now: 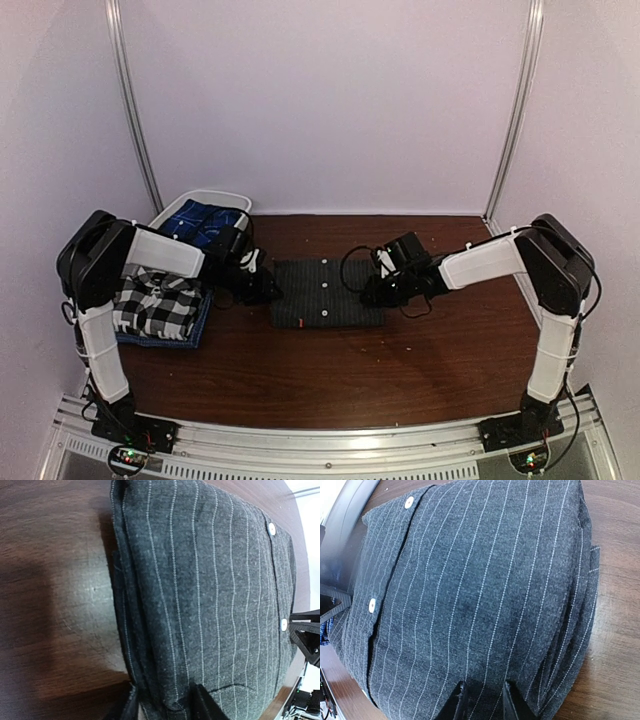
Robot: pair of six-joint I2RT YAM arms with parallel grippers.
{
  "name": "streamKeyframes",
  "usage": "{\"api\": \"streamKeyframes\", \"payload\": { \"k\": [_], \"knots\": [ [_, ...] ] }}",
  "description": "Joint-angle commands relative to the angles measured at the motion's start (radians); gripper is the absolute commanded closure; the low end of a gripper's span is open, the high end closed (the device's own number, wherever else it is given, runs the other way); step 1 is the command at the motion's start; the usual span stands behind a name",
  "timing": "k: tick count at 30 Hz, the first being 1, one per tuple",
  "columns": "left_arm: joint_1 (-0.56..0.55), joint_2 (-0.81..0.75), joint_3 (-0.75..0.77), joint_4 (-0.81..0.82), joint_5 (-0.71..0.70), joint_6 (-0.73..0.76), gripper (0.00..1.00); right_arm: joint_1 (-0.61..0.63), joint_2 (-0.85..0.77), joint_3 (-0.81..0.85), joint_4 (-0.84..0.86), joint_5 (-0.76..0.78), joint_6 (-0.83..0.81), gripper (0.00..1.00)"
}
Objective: Fold and stack the long sleeve shirts
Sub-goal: Pick up the square-folded shirt from the center of the board.
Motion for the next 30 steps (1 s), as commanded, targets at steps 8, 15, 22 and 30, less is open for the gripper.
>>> {"api": "streamKeyframes", "payload": {
  "k": [8, 15, 22, 30],
  "knots": [
    [-0.015, 0.091, 0.039, 0.042, 0.011, -0.038, 0.80, -0.003, -0.045, 0.005, -0.015, 0.030, -0.004, 0.74],
    [-0.021, 0.084, 0.039, 0.063, 0.043, -0.056, 1.00, -0.002, -0.052, 0.025, -0.039, 0.047, -0.019, 0.74],
    [-0.019, -0.023, 0.033, -0.032, 0.040, -0.012, 1.00, 0.003, -0.086, 0.047, -0.088, 0.073, -0.035, 0.73],
    [0.006, -0.200, -0.027, -0.172, 0.069, 0.083, 1.00, 0.087, -0.123, 0.117, -0.138, 0.125, -0.039, 0.73]
  ]
}}
